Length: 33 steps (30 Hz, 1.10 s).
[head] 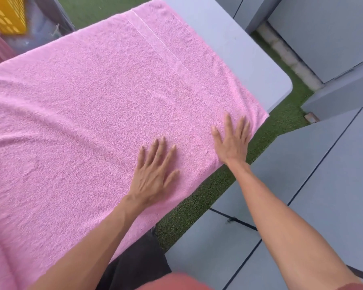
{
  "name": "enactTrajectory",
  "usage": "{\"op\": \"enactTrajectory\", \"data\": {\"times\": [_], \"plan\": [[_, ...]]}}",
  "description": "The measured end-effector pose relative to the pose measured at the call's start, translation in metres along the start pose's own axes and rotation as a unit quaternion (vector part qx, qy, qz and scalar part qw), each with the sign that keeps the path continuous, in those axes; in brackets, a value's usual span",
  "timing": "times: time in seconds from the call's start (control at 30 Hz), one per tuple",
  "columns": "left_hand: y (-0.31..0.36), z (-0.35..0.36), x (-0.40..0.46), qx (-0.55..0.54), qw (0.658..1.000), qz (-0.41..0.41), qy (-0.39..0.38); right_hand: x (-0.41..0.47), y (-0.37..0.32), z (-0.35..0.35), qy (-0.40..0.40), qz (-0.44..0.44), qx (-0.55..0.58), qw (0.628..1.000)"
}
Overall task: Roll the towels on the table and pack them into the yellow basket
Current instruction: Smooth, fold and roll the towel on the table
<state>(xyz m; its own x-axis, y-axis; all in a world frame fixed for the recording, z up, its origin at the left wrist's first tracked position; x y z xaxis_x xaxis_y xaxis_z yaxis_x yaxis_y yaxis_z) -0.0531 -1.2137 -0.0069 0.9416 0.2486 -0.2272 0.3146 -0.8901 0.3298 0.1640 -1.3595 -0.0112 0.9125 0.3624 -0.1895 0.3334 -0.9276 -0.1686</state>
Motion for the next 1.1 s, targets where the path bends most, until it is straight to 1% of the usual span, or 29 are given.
{"op": "enactTrajectory", "data": {"times": [0.13,0.2,0.27,0.43,0.53,0.57,0.63,0.7,0.77,0.8,0.93,1.1], "plan": [[-0.049,-0.017,-0.032,0.008,1.000,-0.024,0.010,-0.047,-0.037,0.007,0.008,-0.019,0.031,0.999],[-0.074,-0.026,-0.053,0.007,0.999,-0.038,0.005,-0.078,-0.063,0.018,-0.004,-0.034,0.040,0.999],[-0.099,-0.033,-0.077,0.008,0.999,-0.046,-0.001,-0.110,-0.090,0.029,-0.020,-0.044,0.039,0.998],[-0.160,-0.045,-0.148,0.025,0.997,-0.073,0.005,-0.203,-0.171,0.048,-0.022,-0.076,0.027,0.997],[-0.188,-0.045,-0.192,0.010,0.995,-0.087,-0.047,-0.269,-0.220,0.066,-0.043,-0.097,0.044,0.993],[-0.195,-0.046,-0.207,0.009,0.995,-0.078,-0.063,-0.291,-0.235,0.071,-0.049,-0.094,0.053,0.993],[-0.210,-0.053,-0.235,0.005,0.997,-0.044,-0.060,-0.331,-0.262,0.076,-0.062,-0.074,0.079,0.992],[-0.227,-0.066,-0.263,-0.008,1.000,-0.008,-0.020,-0.372,-0.292,0.078,-0.077,-0.061,0.099,0.990],[-0.247,-0.081,-0.287,-0.014,0.999,0.023,0.042,-0.407,-0.321,0.081,-0.075,-0.062,0.109,0.989],[-0.258,-0.087,-0.297,-0.006,0.998,0.030,0.056,-0.422,-0.335,0.082,-0.074,-0.066,0.106,0.989],[-0.298,-0.103,-0.327,0.044,0.997,0.052,0.036,-0.462,-0.378,0.085,-0.052,-0.070,0.072,0.994],[-0.333,-0.114,-0.339,0.089,0.993,0.069,0.040,-0.477,-0.401,0.097,-0.002,-0.013,0.055,0.998]]}}
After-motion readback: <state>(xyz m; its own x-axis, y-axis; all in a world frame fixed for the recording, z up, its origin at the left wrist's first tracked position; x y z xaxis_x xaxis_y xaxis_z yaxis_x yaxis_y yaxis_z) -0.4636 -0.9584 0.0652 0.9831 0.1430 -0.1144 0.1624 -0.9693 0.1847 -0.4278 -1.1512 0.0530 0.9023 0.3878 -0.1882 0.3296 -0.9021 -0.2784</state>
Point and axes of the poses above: each hand's wrist, its own x-axis towards the middle knuckle, its own z-axis out of the palm, y = z × x, the point moved 4 cm from there along x, towards the middle knuckle, and after that the axes turned 1 degree about -y, right-handed, at the moved point
